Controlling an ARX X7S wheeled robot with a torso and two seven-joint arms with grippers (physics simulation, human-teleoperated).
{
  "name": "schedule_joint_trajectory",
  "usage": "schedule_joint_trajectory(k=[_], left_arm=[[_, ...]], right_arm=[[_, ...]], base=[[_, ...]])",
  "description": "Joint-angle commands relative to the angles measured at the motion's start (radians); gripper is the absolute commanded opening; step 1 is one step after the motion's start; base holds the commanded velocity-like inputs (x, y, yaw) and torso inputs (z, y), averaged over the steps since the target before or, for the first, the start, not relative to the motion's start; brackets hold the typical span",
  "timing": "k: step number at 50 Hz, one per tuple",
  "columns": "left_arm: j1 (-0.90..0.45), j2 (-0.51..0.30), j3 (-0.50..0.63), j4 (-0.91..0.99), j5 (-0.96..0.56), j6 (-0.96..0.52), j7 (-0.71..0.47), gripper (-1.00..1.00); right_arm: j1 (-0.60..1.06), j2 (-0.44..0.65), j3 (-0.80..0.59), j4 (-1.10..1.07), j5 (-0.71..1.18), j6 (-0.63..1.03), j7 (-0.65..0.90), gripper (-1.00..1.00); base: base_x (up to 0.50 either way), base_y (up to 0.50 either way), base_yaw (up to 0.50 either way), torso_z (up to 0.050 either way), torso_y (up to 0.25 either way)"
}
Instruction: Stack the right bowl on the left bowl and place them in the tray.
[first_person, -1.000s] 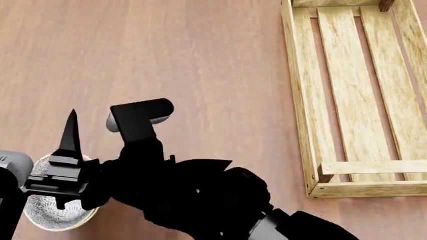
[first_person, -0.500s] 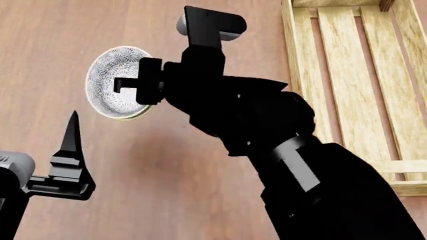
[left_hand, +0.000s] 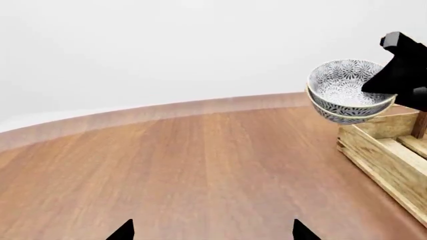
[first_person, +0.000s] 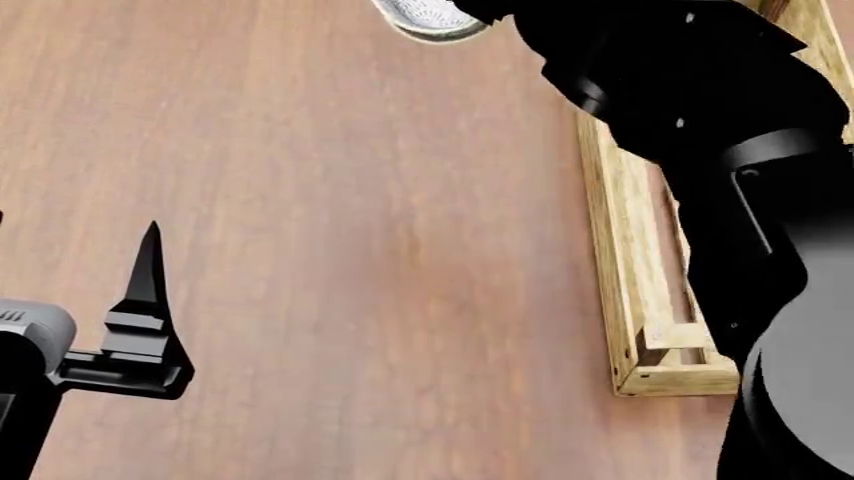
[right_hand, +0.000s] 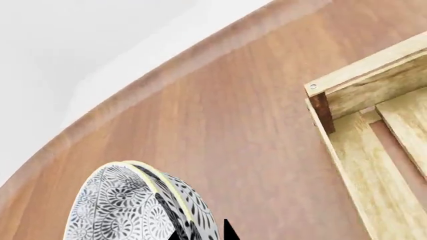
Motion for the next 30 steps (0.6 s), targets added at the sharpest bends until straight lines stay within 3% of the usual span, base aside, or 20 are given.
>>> schedule_joint_trajectory(k=[1,6,12,30], left_arm=[[0.0,-0.002,0.003,-0.005,-0.001,0.003,-0.002,1.0],[0.001,-0.002,0.006,-0.011,0.0,0.01,0.0,1.0],[0.004,-0.003,0.006,-0.014,0.0,0.014,-0.001,1.0],[0.018,-0.013,-0.004,-0.005,-0.009,0.018,-0.008,1.0]], right_arm=[[0.089,0.087,-0.379,0.016,0.518,-0.086,0.048,-1.0],[0.075,0.127,-0.492,0.016,0.686,-0.121,0.076,-1.0],[0.041,0.18,-0.513,0.016,0.786,-0.159,0.121,-1.0],[-0.06,0.291,-0.255,0.016,0.825,-0.223,0.262,-1.0]], base=[[0.0,0.0,0.0,0.0,0.0],[0.0,0.0,0.0,0.0,0.002],[0.0,0.0,0.0,0.0,0.0],[0.0,0.0,0.0,0.0,0.001]])
